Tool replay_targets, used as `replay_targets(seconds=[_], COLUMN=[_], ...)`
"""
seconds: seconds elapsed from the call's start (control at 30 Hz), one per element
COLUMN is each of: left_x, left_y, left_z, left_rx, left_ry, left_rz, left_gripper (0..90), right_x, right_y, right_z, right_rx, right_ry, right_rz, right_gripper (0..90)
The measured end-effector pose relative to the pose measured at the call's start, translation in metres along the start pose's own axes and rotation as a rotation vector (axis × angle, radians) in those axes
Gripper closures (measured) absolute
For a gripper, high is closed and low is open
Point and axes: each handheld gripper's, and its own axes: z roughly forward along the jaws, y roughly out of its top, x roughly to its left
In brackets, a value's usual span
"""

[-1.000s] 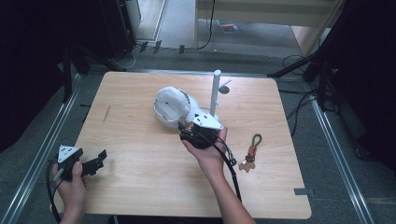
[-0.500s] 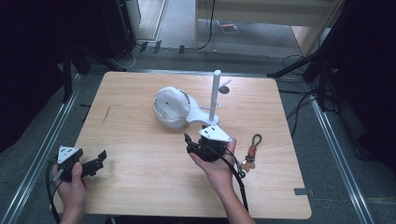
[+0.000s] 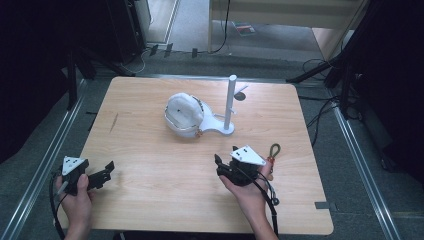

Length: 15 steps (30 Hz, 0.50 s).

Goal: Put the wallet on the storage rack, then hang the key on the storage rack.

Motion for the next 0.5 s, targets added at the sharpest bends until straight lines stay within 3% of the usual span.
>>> replay_targets(seconds=[0.23, 0.5], left_x=[0.0, 0.0], left_y=[0.0, 0.0], left_z=[0.0, 0.0], left_rx=[0.002, 0.002], left_ry=[0.0, -0.003], left_rz=[0.0, -0.004], left_gripper=[7.8, 7.8], right_x=[-0.021, -0.049], right_y=[-0.015, -0.029], right_z=[-0.02, -0.045], right_rx=[0.032, 0.07], right_ry=[-0.031, -0.098], right_rz=[0.054, 0.108], right_gripper=[34.0, 34.0])
